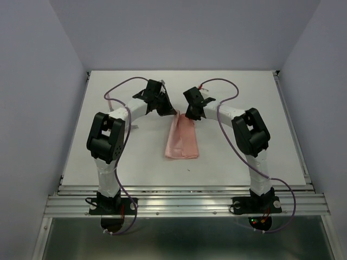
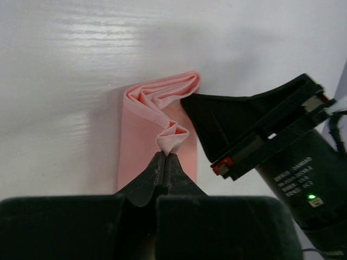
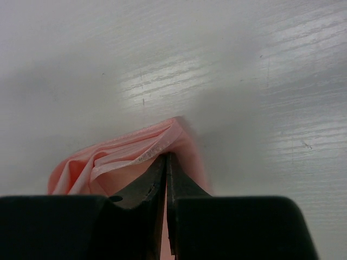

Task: Fold the napkin into a case and place the utensils inside
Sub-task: Fold the 2/3-rectangle-folded napkin at the center of the board.

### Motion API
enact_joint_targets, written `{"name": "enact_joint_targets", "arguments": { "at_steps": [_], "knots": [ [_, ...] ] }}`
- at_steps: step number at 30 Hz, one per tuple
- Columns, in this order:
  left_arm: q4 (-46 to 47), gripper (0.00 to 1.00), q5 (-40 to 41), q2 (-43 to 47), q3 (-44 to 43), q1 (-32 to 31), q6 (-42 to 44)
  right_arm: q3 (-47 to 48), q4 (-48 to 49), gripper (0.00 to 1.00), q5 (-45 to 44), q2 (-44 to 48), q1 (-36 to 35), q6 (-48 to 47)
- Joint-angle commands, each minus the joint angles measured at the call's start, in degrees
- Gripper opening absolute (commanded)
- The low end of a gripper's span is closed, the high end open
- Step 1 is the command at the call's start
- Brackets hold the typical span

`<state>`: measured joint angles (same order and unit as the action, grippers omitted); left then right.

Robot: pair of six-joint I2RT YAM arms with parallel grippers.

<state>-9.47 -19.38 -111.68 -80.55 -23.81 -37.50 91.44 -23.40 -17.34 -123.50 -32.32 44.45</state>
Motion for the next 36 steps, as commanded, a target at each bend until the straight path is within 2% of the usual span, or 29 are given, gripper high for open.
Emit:
{"name": "enact_joint_targets", "arguments": {
  "at_steps": [1,20,31,36],
  "knots": [
    [2.7,0.0,-3.6,-0.2,-5.2,-0.8,-3.4,-1.4,-5.1,0.09,1.7,-1.3,0.1,3.8],
    [3.9,0.0,-3.5,-12.2,-14.2,-3.9,-11.4,-1.7,-3.1,0.08,6.7,-0.6,0.1,8.0],
    [3.9,0.0,-2.7,-13.7,-13.8,-4.4,-8.8,-4.2,-1.9,0.09,7.6,2.3,0.7,7.5],
    [3.8,0.0,-4.1,-13.7,-14.0,-4.5,-6.6,-6.3,-0.6,0.13,7.1,8.2,1.2,6.9]
  ]
}}
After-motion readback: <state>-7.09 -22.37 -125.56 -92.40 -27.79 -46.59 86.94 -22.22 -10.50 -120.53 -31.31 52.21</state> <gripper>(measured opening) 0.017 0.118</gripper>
